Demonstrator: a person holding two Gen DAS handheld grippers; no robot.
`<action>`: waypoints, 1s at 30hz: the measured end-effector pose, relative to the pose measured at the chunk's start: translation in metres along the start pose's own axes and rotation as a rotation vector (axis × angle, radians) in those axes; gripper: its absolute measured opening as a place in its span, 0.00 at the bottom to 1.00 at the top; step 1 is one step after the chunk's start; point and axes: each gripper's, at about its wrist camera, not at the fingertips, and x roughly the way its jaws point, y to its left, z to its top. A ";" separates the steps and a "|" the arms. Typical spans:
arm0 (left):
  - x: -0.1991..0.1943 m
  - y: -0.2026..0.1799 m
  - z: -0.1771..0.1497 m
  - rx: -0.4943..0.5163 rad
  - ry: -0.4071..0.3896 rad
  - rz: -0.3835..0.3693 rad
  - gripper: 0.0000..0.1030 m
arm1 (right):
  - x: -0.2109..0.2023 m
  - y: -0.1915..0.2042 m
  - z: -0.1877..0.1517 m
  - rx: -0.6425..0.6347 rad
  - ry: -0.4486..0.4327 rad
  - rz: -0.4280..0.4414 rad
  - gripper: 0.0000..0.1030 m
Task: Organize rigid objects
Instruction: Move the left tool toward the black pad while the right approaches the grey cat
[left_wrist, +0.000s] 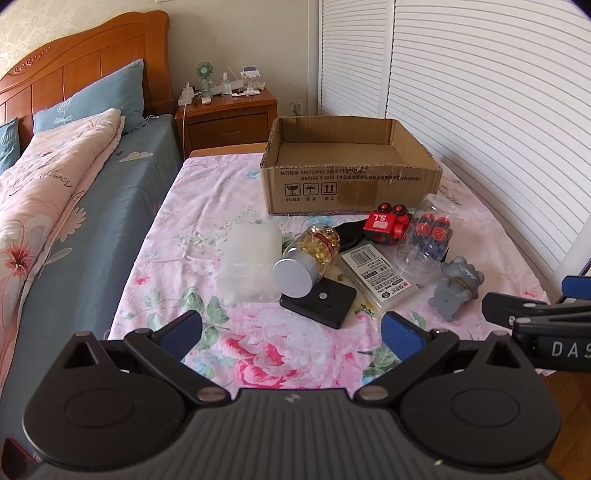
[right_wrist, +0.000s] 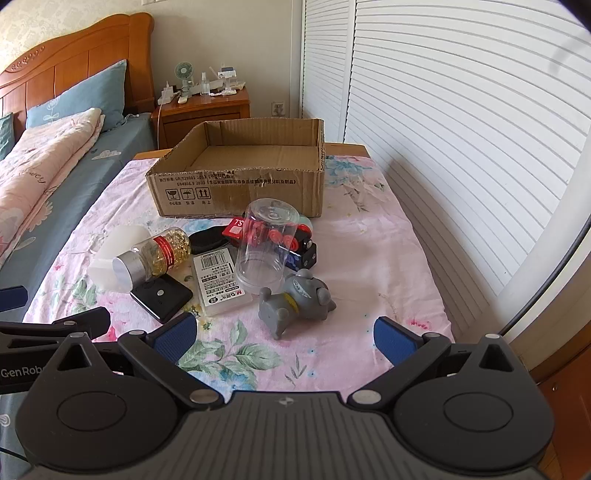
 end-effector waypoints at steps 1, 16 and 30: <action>0.000 0.000 0.000 0.001 -0.001 -0.001 0.99 | 0.000 0.000 0.000 0.001 -0.001 0.000 1.00; 0.001 -0.004 0.003 0.028 -0.010 -0.010 0.99 | -0.002 0.000 0.001 -0.007 -0.011 -0.010 1.00; 0.003 -0.002 0.006 0.061 -0.035 -0.034 0.99 | -0.003 0.005 0.005 -0.039 -0.026 -0.026 1.00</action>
